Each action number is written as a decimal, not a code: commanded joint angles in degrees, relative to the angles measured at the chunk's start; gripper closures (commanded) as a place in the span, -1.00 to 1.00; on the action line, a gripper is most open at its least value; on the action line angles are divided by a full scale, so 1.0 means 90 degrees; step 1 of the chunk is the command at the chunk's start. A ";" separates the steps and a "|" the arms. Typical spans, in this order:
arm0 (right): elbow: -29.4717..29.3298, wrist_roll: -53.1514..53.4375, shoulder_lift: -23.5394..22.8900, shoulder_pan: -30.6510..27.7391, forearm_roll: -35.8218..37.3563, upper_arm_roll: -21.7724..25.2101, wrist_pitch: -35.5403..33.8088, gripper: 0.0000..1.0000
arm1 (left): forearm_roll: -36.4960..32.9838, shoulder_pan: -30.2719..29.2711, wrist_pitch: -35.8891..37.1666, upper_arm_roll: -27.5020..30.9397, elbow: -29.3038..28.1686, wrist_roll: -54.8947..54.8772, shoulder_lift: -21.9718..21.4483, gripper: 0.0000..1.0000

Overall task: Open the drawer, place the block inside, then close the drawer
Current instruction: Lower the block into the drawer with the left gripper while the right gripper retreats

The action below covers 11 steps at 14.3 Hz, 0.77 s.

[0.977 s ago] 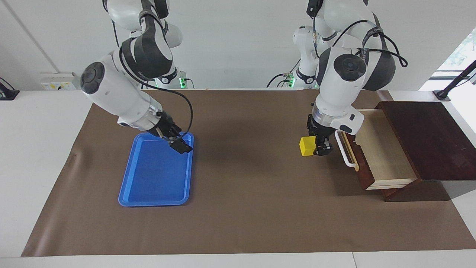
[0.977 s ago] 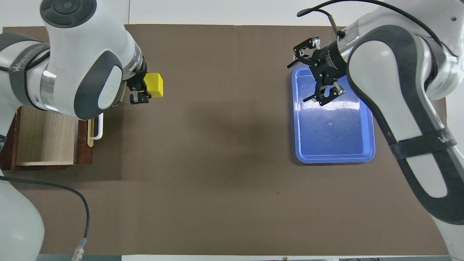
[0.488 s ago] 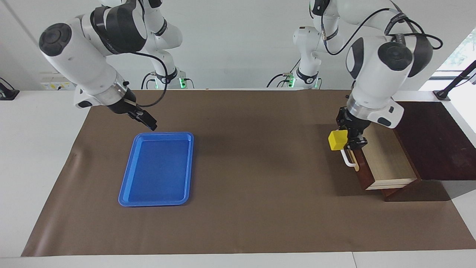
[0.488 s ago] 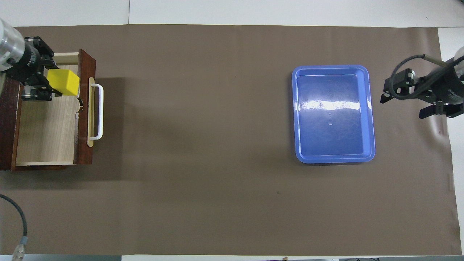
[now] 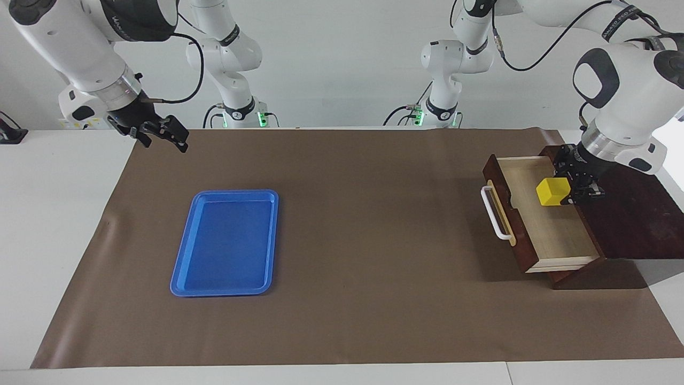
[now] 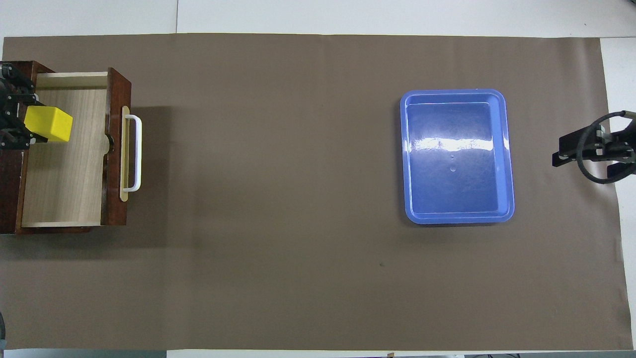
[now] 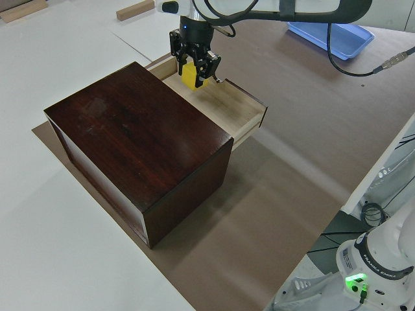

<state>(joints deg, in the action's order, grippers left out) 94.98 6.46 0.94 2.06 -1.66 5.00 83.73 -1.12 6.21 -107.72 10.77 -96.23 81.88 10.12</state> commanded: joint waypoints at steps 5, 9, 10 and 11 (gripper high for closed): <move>0.0131 -0.0162 0.0130 0.0084 0.0253 -0.0204 0.0530 -1.00 | 0.0027 -0.0035 -0.1204 -0.0044 -0.1620 -0.0093 -0.0528 1.00; -0.0212 -0.0162 -0.0026 0.0074 0.0204 -0.0194 0.0346 -1.00 | 0.0027 -0.0055 -0.1351 -0.0044 -0.1729 -0.0133 -0.0528 0.95; -0.0212 -0.0162 -0.0026 0.0026 0.0204 -0.0194 0.0345 -1.00 | 0.0017 -0.0055 -0.1341 -0.0044 -0.1710 -0.0123 -0.0519 0.13; -0.0202 -0.0181 -0.0026 -0.0004 0.0214 -0.0194 0.0326 -1.00 | -0.0002 -0.0045 -0.1322 -0.0044 -0.1652 -0.0113 -0.0490 -0.99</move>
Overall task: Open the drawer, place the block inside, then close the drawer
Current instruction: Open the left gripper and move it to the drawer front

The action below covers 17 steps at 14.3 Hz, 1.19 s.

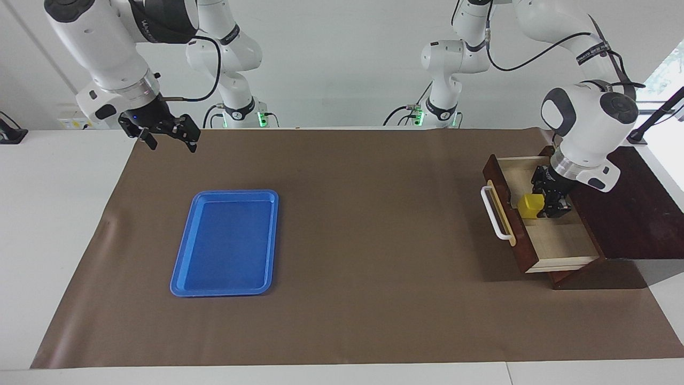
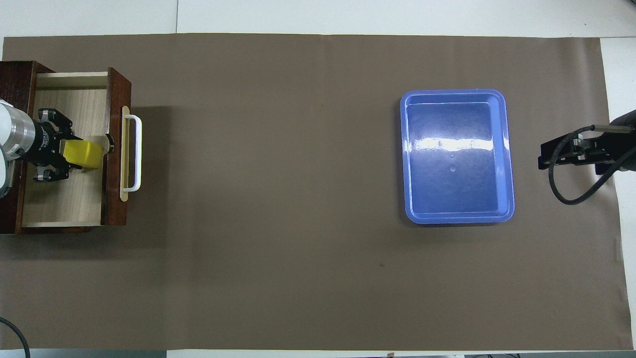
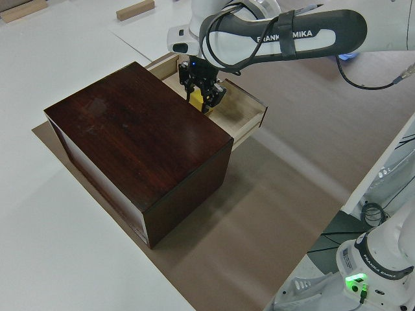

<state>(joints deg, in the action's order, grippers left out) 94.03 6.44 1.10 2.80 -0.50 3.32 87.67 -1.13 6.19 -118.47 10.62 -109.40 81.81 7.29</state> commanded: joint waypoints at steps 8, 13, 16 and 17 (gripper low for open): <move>-0.0106 -0.0462 -0.0054 -0.0077 0.0056 0.0011 0.0200 -1.00 | 0.0135 0.0884 0.0937 -0.0106 0.0965 0.1513 -0.0107 -1.00; -0.0418 -0.0462 -0.0191 -0.0096 0.0017 0.0011 0.0122 -1.00 | 0.0047 0.1315 0.0431 -0.0096 0.0254 0.1818 -0.0155 -1.00; -0.0409 -0.0452 -0.0191 -0.0096 0.0026 0.0011 0.0122 -1.00 | -0.0109 0.1198 0.0068 -0.0096 0.0046 0.1731 -0.0156 -1.00; -0.0399 -0.0452 -0.0191 -0.0087 0.0036 0.0011 0.0112 -1.00 | -0.0129 0.1110 0.0048 -0.0096 0.0056 0.1634 -0.0146 -1.00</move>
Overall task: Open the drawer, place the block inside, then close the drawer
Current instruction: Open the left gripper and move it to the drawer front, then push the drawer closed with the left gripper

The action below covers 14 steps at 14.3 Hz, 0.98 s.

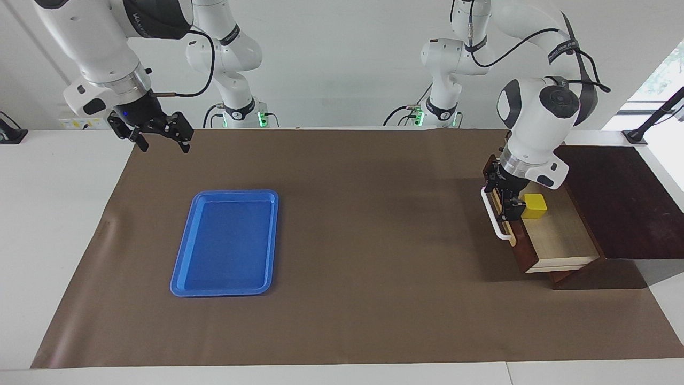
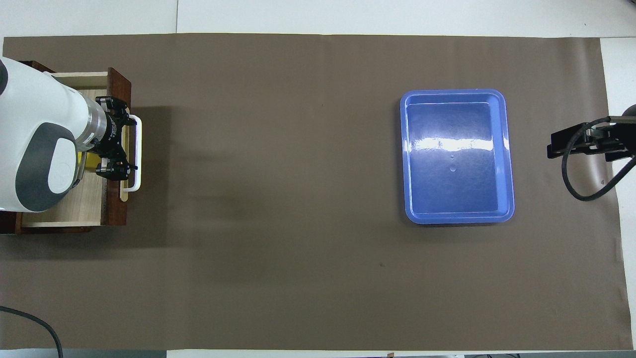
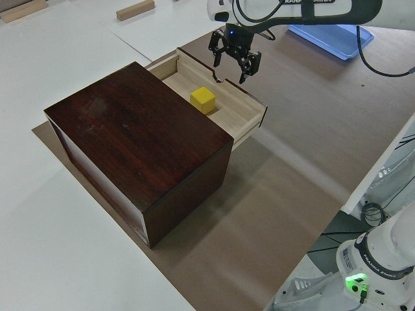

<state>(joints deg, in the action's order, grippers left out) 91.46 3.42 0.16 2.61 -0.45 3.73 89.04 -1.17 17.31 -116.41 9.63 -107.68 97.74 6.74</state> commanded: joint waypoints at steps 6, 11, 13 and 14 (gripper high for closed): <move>-0.0025 -0.0117 -0.0048 -0.0056 0.0040 -0.0033 -0.0049 -1.00 | -0.0133 -0.0613 -0.0200 0.0053 -0.0096 -0.0975 -0.0056 -1.00; -0.0005 -0.0126 -0.0038 -0.0056 0.0040 -0.0043 -0.0069 -1.00 | -0.0143 -0.1179 -0.0210 0.0063 0.0001 -0.1581 -0.0027 -1.00; -0.0005 -0.0126 -0.0038 -0.0056 0.0040 -0.0043 -0.0069 -1.00 | -0.0143 -0.1405 -0.0220 0.0063 0.0021 -0.1747 -0.0027 -1.00; -0.0005 -0.0126 -0.0038 -0.0056 0.0040 -0.0043 -0.0069 -1.00 | -0.0143 -0.1493 -0.0239 0.0063 0.0012 -0.1816 -0.0027 -1.00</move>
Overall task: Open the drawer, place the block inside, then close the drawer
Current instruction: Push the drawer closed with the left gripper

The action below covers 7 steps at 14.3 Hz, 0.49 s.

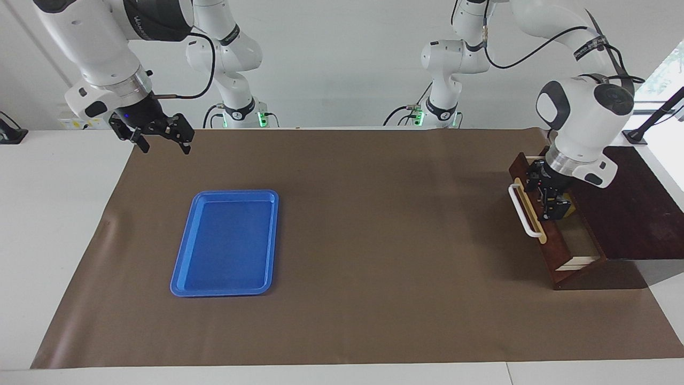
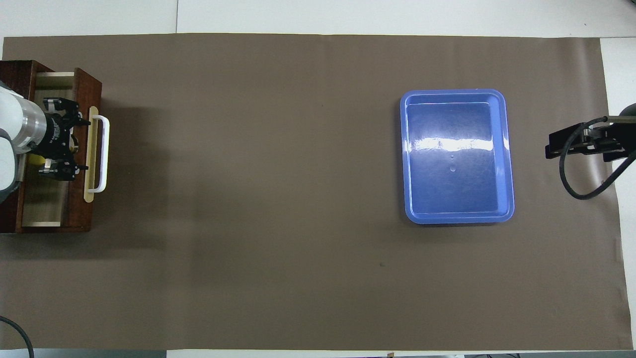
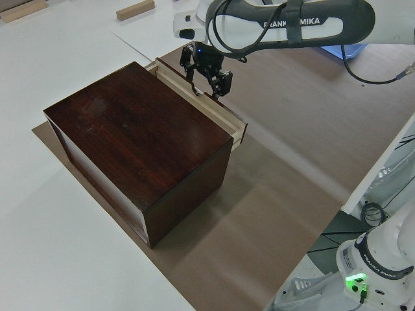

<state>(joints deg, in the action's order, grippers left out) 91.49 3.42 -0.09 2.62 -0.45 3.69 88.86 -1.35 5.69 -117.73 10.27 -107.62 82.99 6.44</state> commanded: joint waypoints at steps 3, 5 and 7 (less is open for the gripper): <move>-0.0009 -0.0126 -0.0010 -0.0056 0.0040 -0.0039 -0.0049 -1.00 | -0.0142 -0.0456 -0.0180 -0.0009 -0.0025 -0.0461 -0.0003 -1.00; -0.0009 -0.0126 -0.0010 -0.0056 0.0040 -0.0039 -0.0049 -1.00 | -0.0152 -0.0573 -0.0190 -0.0009 -0.0034 -0.0608 -0.0003 -1.00; -0.0009 -0.0126 -0.0010 -0.0056 0.0040 -0.0039 -0.0049 -1.00 | -0.0143 -0.0613 -0.0210 -0.0009 -0.0044 -0.0667 -0.0013 -1.00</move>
<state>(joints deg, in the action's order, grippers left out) 91.49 3.42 -0.09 2.62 -0.45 3.69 88.86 -1.39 1.36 -118.69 10.29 -107.63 77.99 6.51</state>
